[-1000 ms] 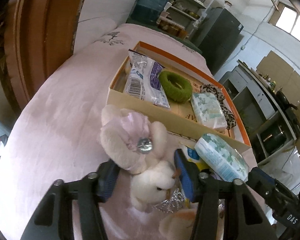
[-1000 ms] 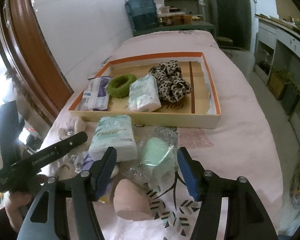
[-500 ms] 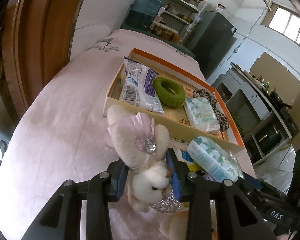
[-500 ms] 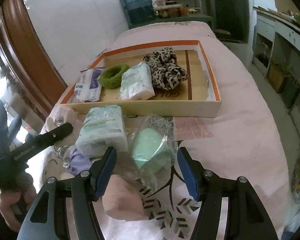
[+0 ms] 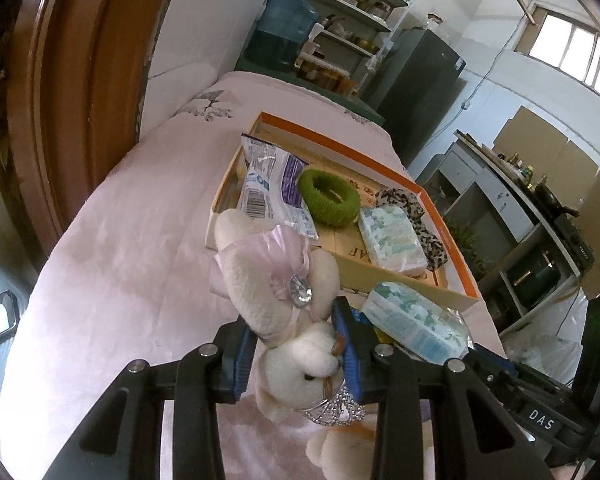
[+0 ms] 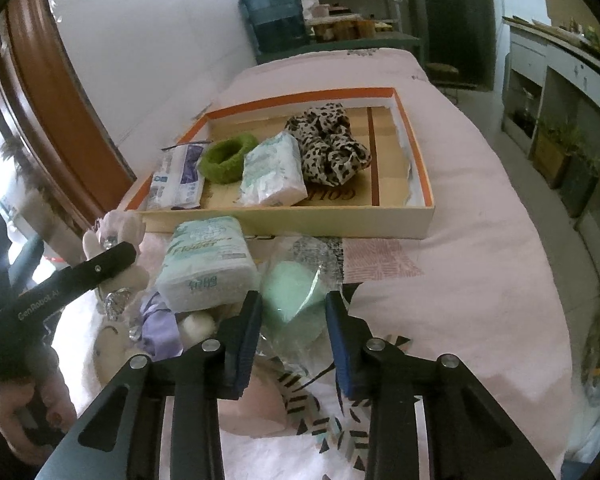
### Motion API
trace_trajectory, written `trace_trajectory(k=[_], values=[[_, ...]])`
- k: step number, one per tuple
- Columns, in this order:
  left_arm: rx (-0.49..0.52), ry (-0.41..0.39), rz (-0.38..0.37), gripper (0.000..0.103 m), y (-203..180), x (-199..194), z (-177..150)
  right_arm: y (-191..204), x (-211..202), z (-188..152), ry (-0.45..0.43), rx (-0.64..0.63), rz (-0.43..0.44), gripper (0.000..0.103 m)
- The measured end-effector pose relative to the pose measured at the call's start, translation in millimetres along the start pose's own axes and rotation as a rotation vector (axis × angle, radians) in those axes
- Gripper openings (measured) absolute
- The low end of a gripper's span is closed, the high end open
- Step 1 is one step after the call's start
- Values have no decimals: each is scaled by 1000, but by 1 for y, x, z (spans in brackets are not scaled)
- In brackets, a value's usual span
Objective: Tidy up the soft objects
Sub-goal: 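Grasp the white plush bunny with the left tool while the right tool grasps the mint-green bag, then carry the plush bunny and mint-green bag over the tray with both tools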
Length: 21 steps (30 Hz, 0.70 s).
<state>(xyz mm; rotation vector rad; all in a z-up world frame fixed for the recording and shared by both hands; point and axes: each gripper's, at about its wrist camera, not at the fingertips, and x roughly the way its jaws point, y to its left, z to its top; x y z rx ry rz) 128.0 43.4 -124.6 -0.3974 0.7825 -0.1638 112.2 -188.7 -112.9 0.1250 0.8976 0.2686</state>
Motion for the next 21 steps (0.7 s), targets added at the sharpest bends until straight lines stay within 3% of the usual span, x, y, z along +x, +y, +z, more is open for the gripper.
trace_trajectory(k=[21], values=[[38,-56,-26,37,-16,-23,8,-3,-33,11,-89,0,-20,32]])
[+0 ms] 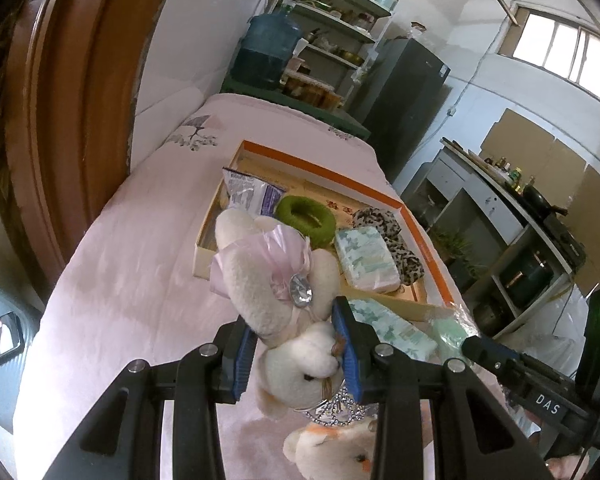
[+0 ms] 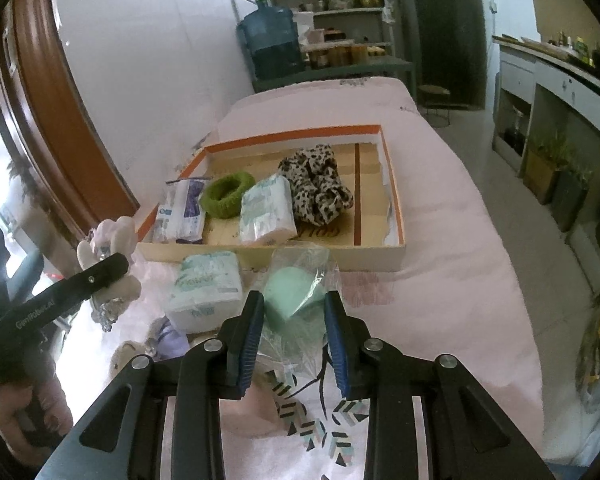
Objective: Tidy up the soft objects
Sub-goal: 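Carry the plush bunny and mint-green bag over the tray with both tools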
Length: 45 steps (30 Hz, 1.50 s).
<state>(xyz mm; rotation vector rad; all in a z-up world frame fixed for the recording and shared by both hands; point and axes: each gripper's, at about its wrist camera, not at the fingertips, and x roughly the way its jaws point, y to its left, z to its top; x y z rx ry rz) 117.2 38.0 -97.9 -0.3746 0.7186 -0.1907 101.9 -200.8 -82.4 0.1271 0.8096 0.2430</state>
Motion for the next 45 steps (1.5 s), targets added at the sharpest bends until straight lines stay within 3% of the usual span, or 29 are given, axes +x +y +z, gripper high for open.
trace_trajectory(k=[25,45], values=[[94,-80,-58,37,-39,-14,38,17,-26,43,-113,-83,10,32],[142,-110,-88,37,-58,-2,72,25,-22,83,-165,-111,25,32]])
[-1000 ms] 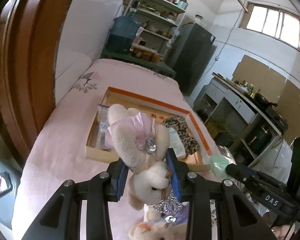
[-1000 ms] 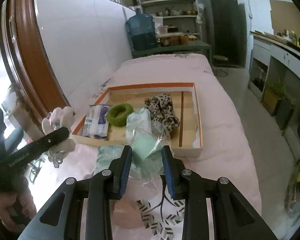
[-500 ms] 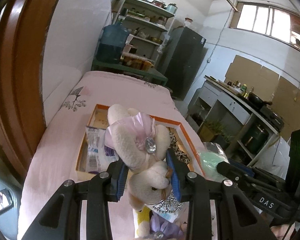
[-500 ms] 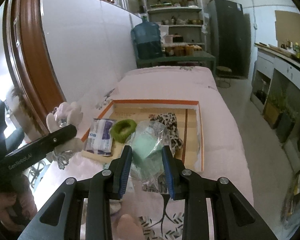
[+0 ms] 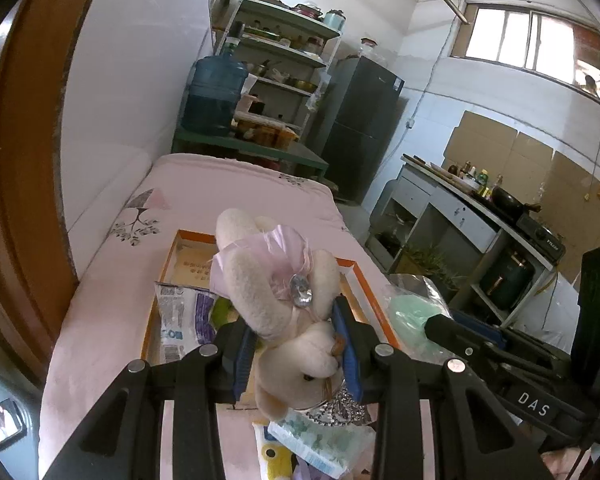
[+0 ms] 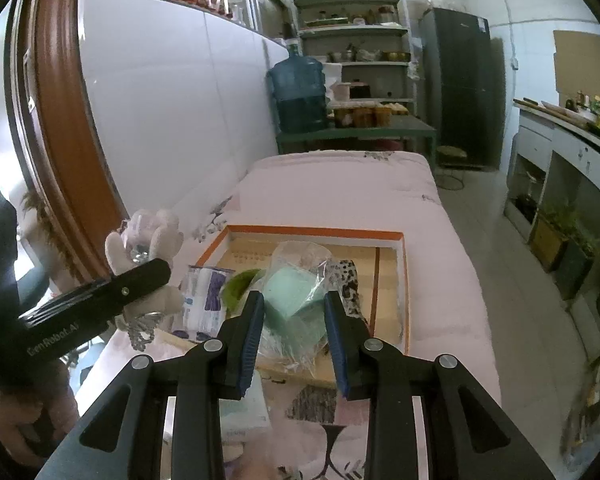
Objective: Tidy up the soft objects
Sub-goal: 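Carry the plush bunny and mint-green bag over the tray with both tools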
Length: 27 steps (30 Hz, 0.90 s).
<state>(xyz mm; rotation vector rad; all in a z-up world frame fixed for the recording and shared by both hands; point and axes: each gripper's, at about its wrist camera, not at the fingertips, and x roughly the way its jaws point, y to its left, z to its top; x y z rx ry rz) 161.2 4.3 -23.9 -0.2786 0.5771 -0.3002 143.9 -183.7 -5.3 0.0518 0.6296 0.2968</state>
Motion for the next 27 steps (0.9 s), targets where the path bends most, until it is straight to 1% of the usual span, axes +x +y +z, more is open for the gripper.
trace_trajectory(k=[11,22,27], values=[[6,8,-6,37,-2,15,11,-5,15,16,3,4,16,32],[22,12,6,37,-3,35,27,-10,26,27,1,5,14,32],[27,16,12,37,0,46,33,-18,40,40,5,8,9,32]])
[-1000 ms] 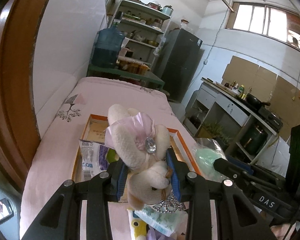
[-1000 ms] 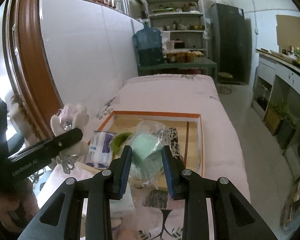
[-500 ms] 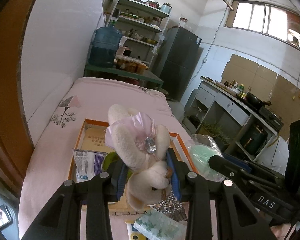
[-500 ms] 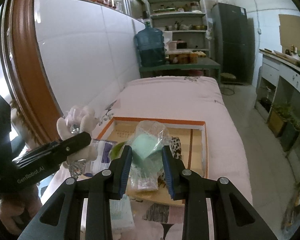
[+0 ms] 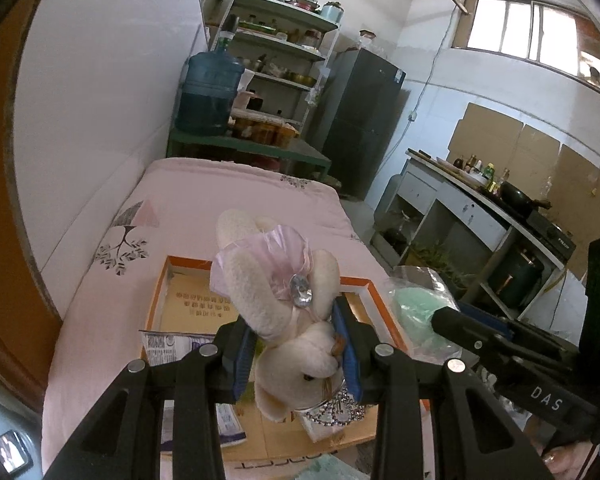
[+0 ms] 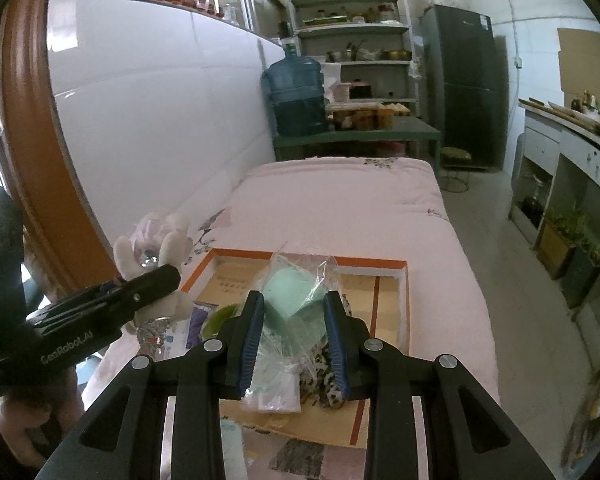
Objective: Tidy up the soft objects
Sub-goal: 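Carry the plush bunny and mint-green bag over the tray with both tools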
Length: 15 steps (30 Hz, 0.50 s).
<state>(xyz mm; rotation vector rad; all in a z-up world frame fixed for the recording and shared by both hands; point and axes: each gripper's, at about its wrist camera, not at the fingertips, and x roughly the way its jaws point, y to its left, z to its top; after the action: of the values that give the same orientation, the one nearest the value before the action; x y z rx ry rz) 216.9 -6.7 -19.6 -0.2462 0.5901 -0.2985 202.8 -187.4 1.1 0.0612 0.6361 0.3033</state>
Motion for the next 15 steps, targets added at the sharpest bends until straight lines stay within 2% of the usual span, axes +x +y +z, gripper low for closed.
trace_trajectory(k=[7,15], values=[[-14,30,0,37,7,21,9,-11,23,14,17,6,0,32],[-13,104,-6,37,15,55,22,-19,57,30,54,-39,-3,32]])
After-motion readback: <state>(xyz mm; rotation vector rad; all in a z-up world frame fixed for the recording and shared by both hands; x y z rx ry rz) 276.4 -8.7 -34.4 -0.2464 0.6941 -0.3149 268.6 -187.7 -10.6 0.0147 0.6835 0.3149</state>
